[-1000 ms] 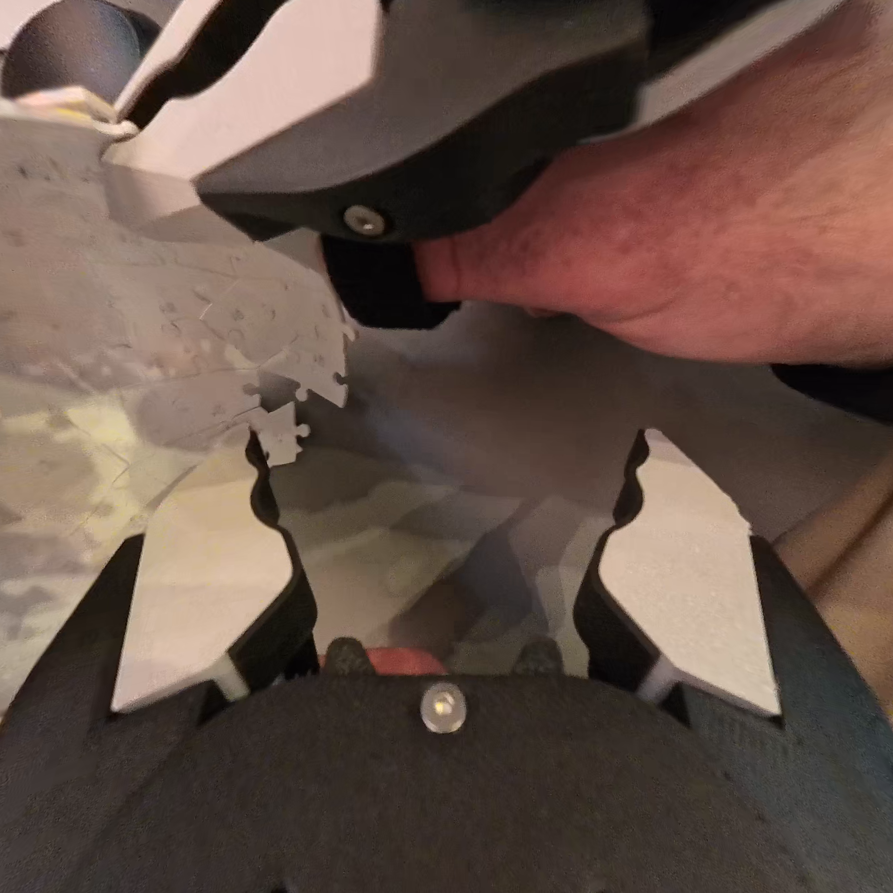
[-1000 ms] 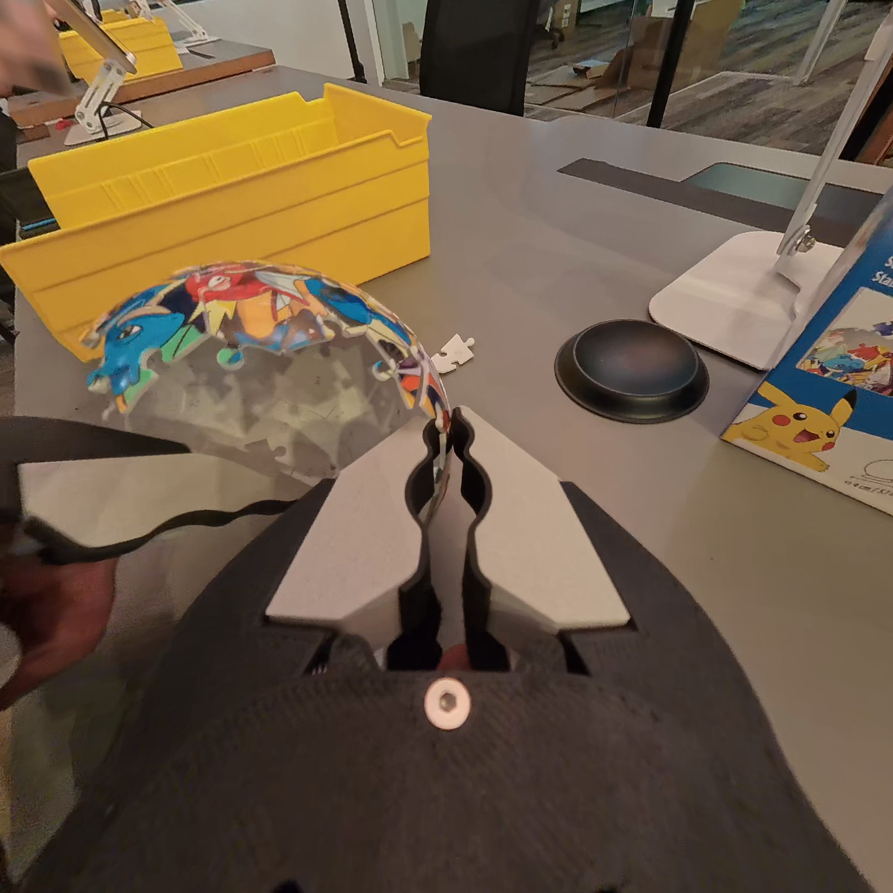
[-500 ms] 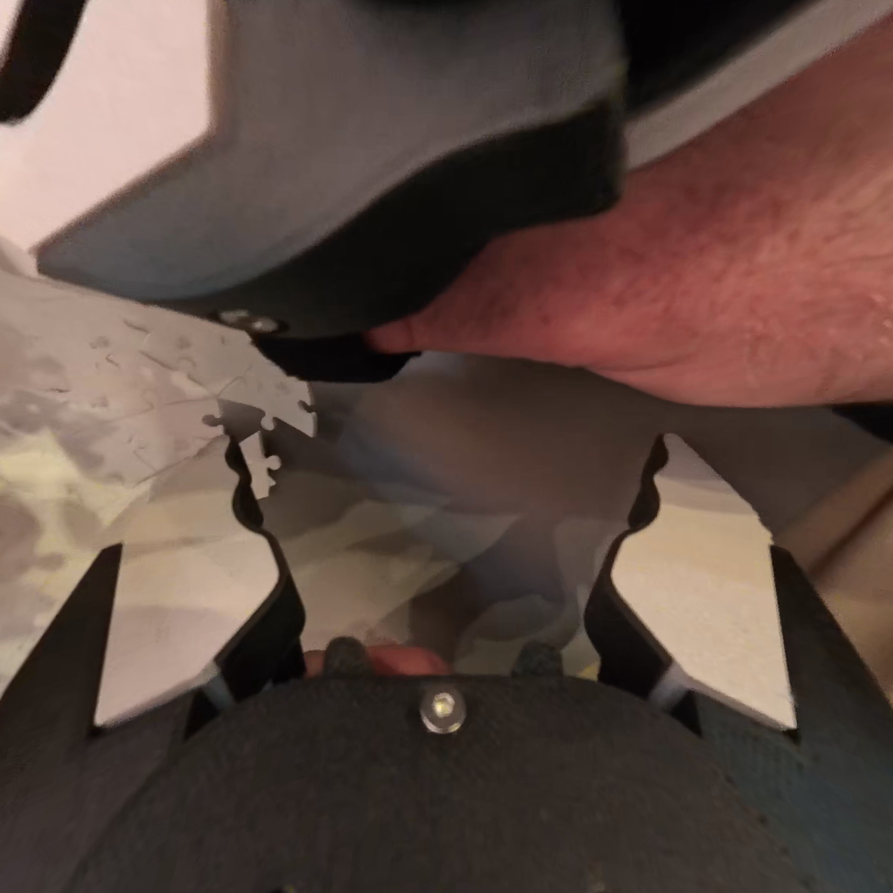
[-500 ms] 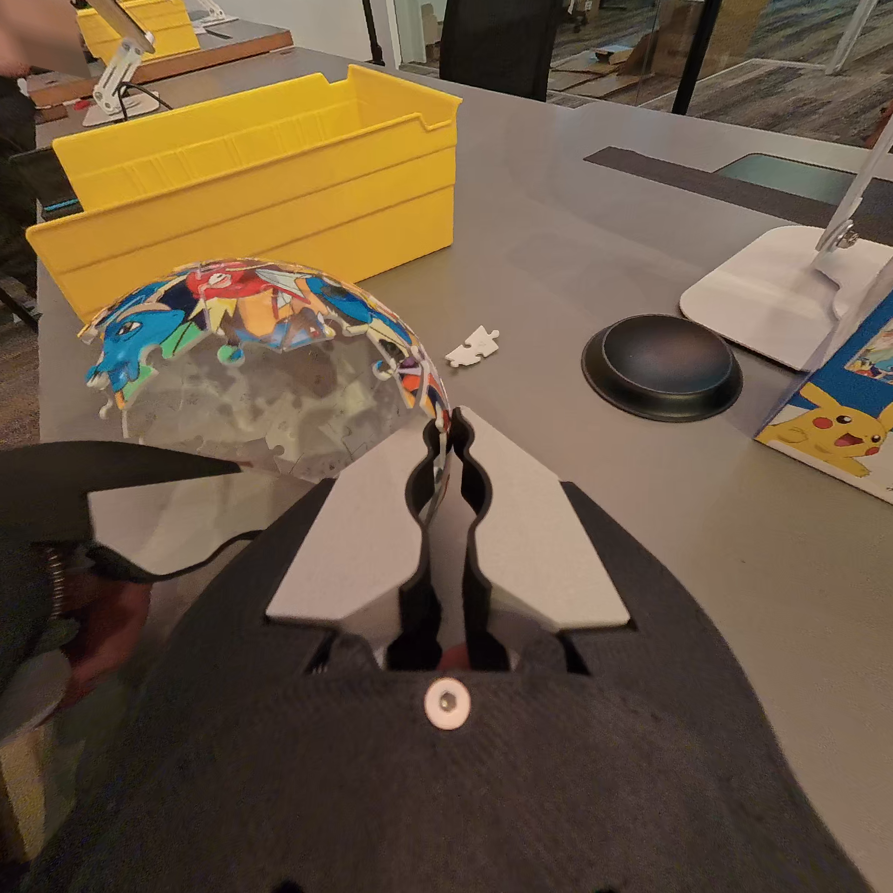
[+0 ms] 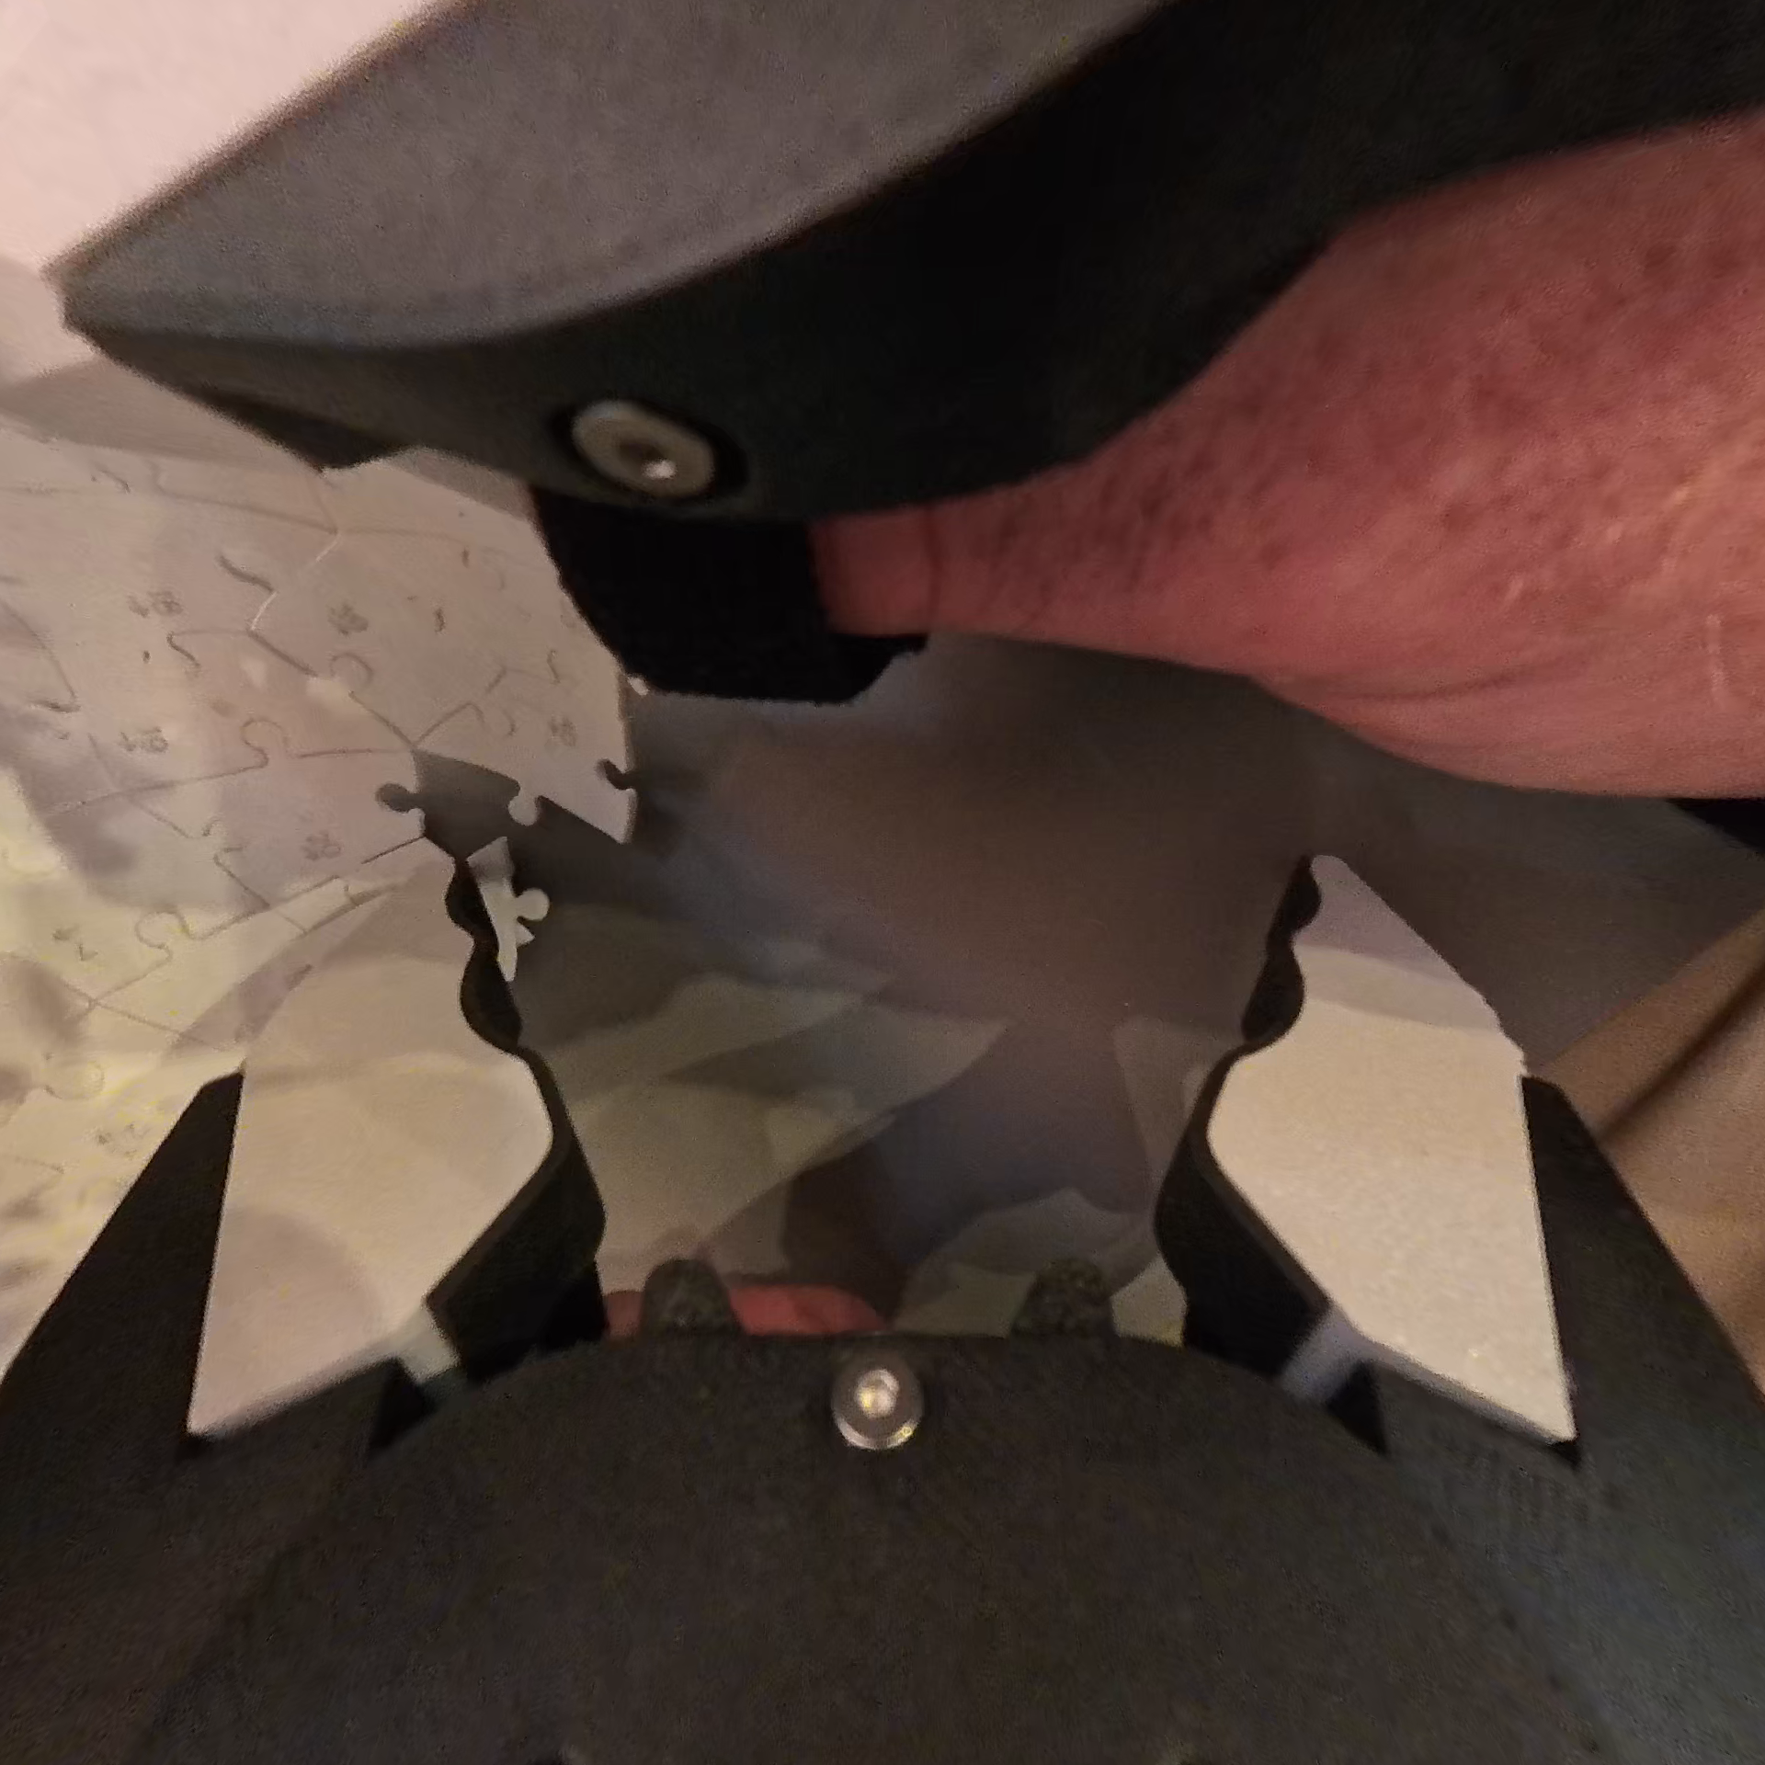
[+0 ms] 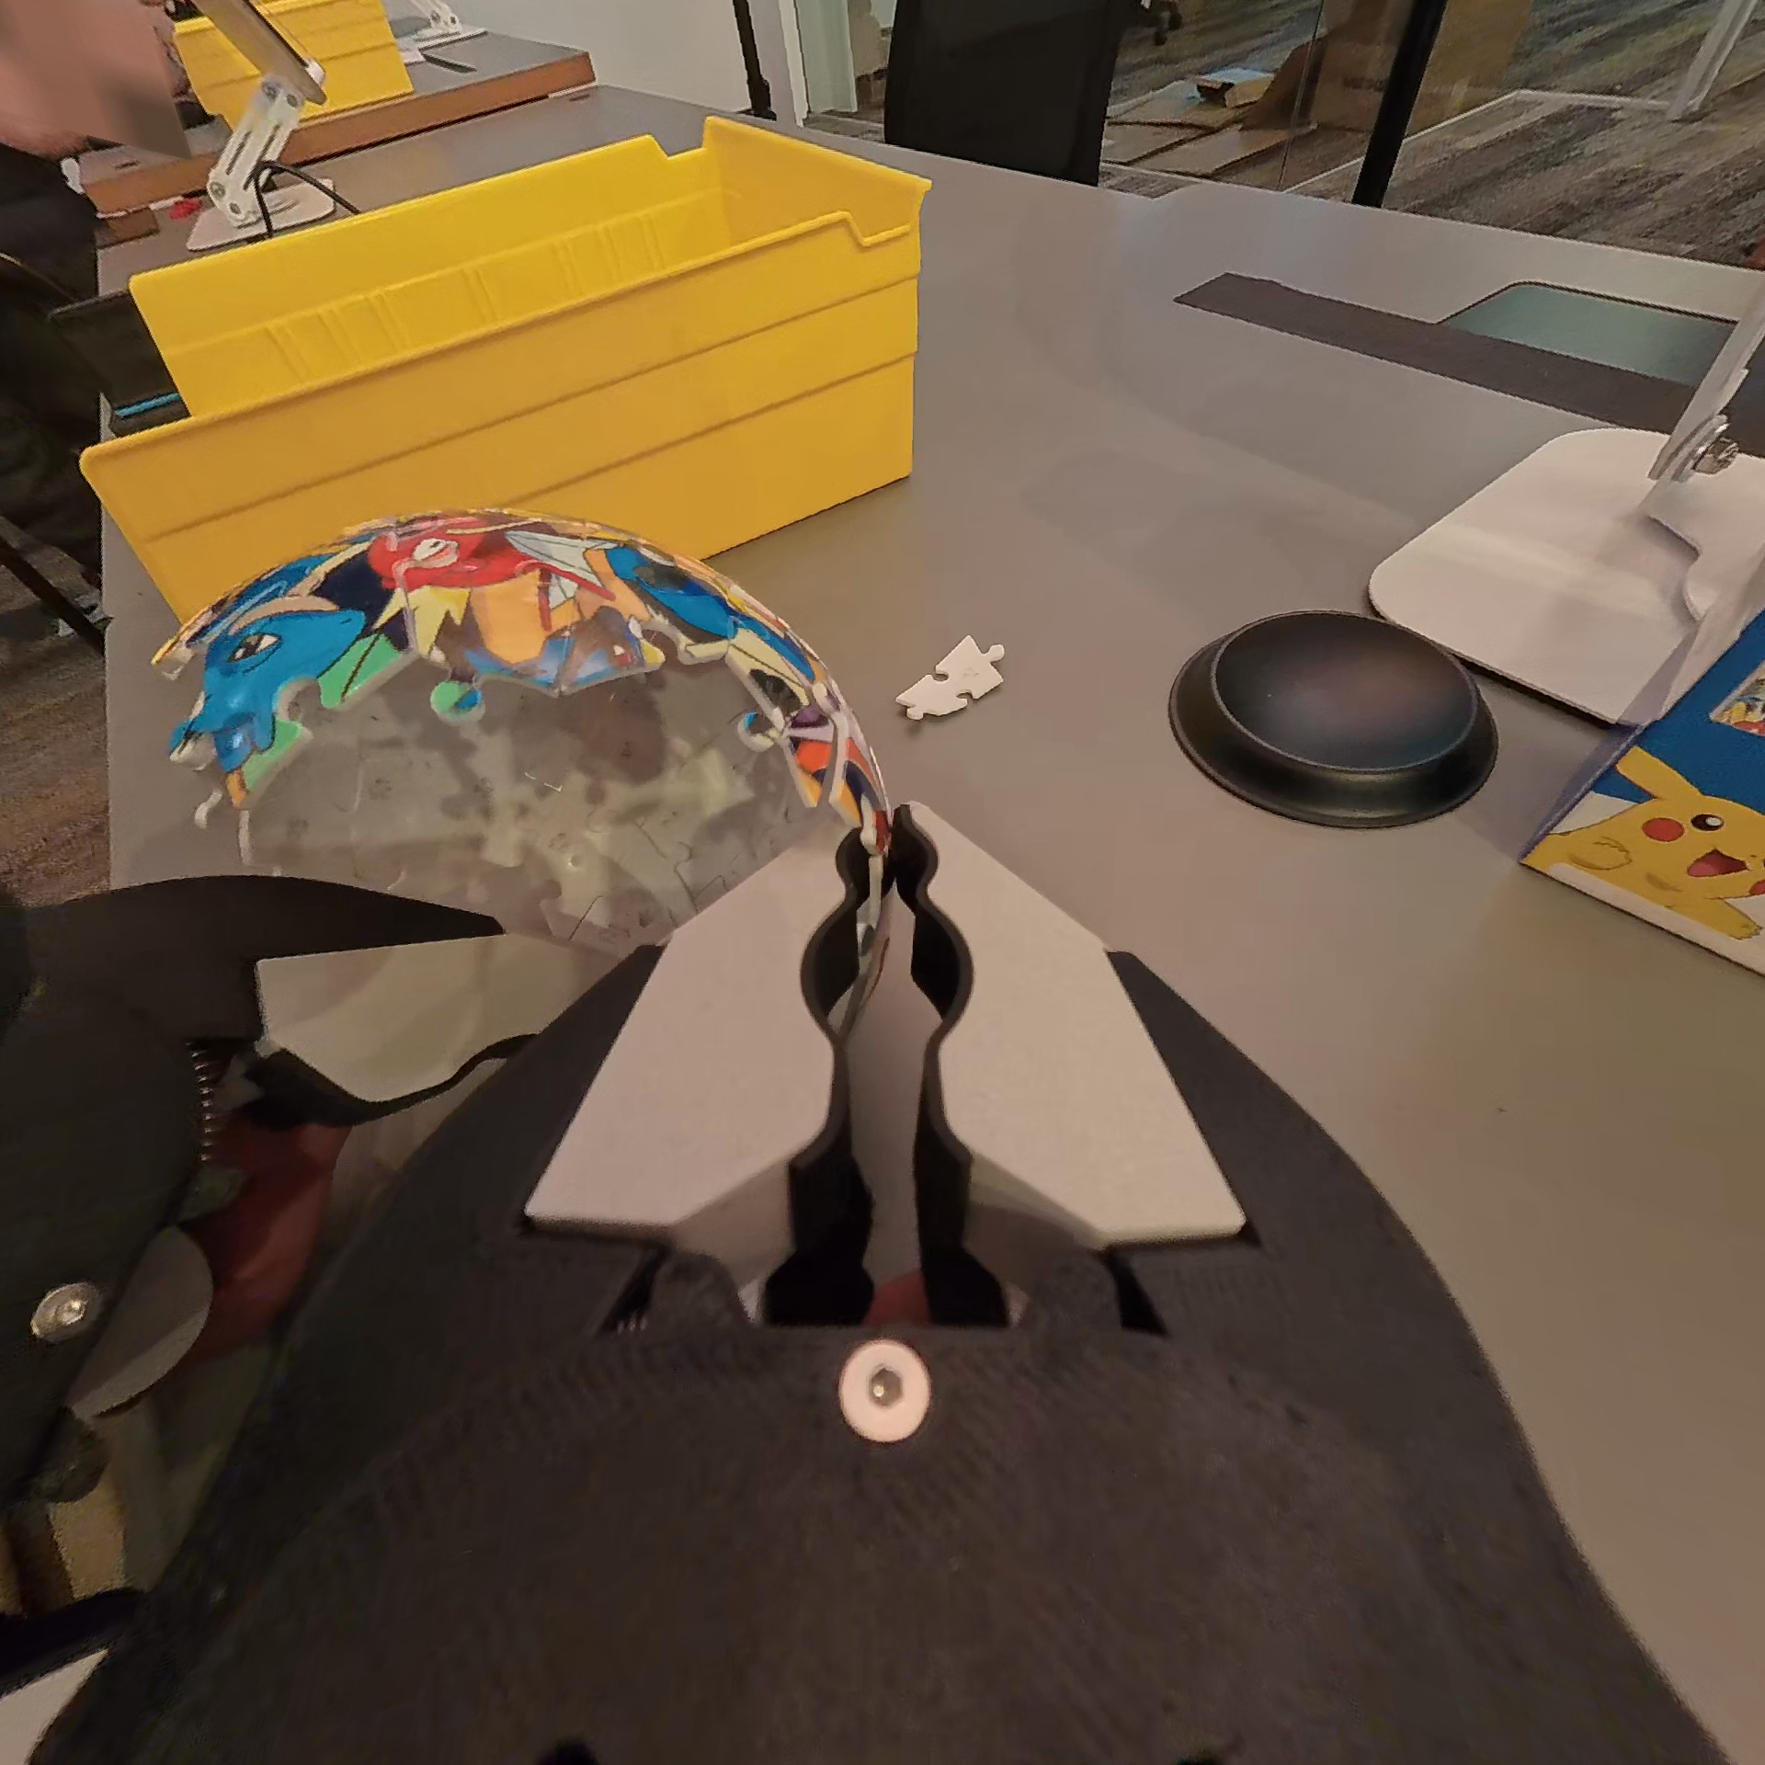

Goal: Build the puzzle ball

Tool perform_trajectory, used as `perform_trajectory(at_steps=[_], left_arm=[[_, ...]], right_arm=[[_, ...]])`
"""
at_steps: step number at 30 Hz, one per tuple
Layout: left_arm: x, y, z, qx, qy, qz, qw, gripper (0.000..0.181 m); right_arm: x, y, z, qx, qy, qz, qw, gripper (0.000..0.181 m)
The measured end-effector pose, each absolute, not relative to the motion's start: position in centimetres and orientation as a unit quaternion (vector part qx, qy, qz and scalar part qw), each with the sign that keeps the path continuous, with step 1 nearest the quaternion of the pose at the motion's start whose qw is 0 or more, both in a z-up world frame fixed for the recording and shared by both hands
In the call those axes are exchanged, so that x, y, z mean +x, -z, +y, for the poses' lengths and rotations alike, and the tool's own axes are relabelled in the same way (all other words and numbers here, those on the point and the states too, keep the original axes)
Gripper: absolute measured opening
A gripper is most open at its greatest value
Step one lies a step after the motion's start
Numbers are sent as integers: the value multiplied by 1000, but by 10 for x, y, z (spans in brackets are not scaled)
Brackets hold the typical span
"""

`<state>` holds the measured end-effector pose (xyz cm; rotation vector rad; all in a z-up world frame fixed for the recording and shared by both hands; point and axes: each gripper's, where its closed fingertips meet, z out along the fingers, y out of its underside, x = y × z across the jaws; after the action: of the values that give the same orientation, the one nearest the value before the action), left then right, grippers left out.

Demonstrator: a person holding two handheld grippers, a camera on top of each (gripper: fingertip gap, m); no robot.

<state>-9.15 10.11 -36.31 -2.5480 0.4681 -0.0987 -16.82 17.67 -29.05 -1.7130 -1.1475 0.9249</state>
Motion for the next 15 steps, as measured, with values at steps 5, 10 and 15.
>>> perform_trajectory(at_steps=[5, 10, 15], left_arm=[[-86, 362, 100, -941, 45, 198, 272, 145], [-78, 360, 95, -932, 63, 227, 277, 129], [-81, 358, 91, -924, 67, 250, 280, 117]], right_arm=[[-168, 291, 177, -687, -369, -460, 425, 1], [-167, 293, 178, -690, -369, -459, 421, 1], [-166, 294, 179, -692, -369, -459, 418, 1]])
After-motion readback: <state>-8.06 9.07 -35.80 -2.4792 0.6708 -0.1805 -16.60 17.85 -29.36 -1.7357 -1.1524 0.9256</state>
